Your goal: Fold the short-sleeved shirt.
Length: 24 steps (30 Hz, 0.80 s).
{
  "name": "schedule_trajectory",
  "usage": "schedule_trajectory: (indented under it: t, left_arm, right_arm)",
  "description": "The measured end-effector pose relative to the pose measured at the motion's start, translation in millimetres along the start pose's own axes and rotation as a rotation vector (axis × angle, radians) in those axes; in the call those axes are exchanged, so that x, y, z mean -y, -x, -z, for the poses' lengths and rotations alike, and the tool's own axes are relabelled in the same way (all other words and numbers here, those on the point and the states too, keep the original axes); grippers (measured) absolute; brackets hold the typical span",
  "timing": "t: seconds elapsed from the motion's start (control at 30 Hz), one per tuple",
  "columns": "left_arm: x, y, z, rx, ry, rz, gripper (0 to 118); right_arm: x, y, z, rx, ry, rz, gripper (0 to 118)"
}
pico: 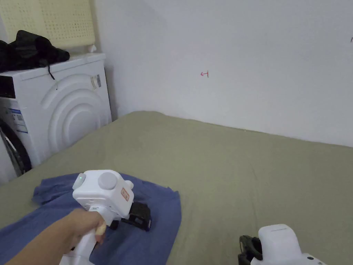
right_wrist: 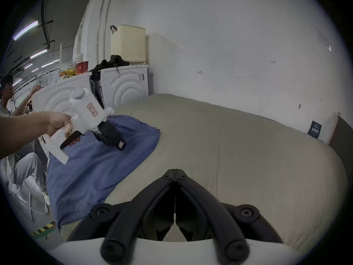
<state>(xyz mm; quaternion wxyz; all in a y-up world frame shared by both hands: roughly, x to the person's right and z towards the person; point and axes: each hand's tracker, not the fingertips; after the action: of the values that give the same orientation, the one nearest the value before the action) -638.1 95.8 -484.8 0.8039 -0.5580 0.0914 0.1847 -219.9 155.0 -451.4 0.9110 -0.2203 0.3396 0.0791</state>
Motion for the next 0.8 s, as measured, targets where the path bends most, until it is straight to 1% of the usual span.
schedule_trajectory:
  t: [0.03, 0.1, 0.13, 0.2, 0.23, 0.3, 0.37, 0.4, 0.43, 0.47, 0.5, 0.53, 0.57, 0.6, 0.67, 0.73, 0.8]
  left_arm:
    - [1.7, -1.6, 4.2, -0.01, 0.035, 0.03, 69]
    - [9.8, -9.6, 3.1, -0.138, 0.023, 0.087, 17]
    - [9.4, -6.9, -3.6, -0.159, -0.011, 0.087, 1]
    - [10.9, -3.1, -17.3, -0.046, -0.025, -0.005, 1]
    - [12.1, -3.0, -26.1, -0.019, -0.036, -0.01, 1]
    - [5.9, -7.1, -54.5, -0.012, -0.105, 0.039, 1]
    - [6.6, -15.4, -80.5, 0.016, -0.131, 0.038, 1]
    - [7.8, -22.1, -90.3, 0.012, -0.13, 0.053, 1]
    - [4.6, -33.4, -103.8, -0.011, -0.172, 0.104, 1]
    - [4.5, -42.5, -117.9, -0.025, -0.208, 0.115, 1]
    - [4.5, -49.8, -130.5, -0.003, -0.24, 0.109, 1]
    - [3.5, -58.4, -144.9, 0.057, -0.275, 0.086, 1]
    - [2.3, -75.3, -157.3, 0.111, -0.287, 0.1, 1]
    - [1.7, -87.8, -168.5, 0.123, -0.326, 0.107, 1]
    - [0.0, -126.1, -190.2, 0.172, -0.365, 0.201, 1]
    - [1.6, -169.9, -205.6, 0.195, -0.389, 0.256, 1]
    - [6.8, -212.7, -217.9, 0.253, -0.407, 0.323, 1]
  right_arm:
    - [1.4, -1.7, -0.3, 0.002, 0.003, 0.005, 0]
    - [3.3, -3.6, -1.9, 0.014, 0.005, 0.008, 0]
    - [4.4, -6.5, -5.0, 0.019, 0.007, 0.015, 0]
    - [6.4, -10.6, -10.9, 0.027, 0.004, 0.022, 0]
    - [7.5, -12.8, -14.1, 0.034, 0.004, 0.025, 0]
    - [10.5, -21.4, -23.7, 0.044, 0.002, 0.027, 0]
    - [12.4, -32.1, -33.3, 0.071, 0.007, 0.042, 0]
    - [13.6, -38.7, -38.2, 0.078, 0.008, 0.043, 0]
    - [15.1, -46.7, -44.9, 0.1, 0.006, 0.047, 0]
    - [15.5, -54.8, -52.5, 0.126, 0.009, 0.066, 0]
    - [15.8, -62.1, -59.1, 0.132, 0.012, 0.074, 0]
    - [17.0, -72.9, -68.7, 0.146, 0.005, 0.085, 0]
    - [17.9, -82.2, -77.4, 0.178, 0.001, 0.101, 0]
    - [18.3, -90.5, -84.8, 0.196, 0.006, 0.109, 0]
    - [19.7, -112.0, -104.7, 0.253, 0.007, 0.119, 0]
    - [20.8, -132.3, -125.7, 0.296, 0.004, 0.13, 0]
    - [22.5, -154.4, -148.5, 0.344, -0.011, 0.148, 0]
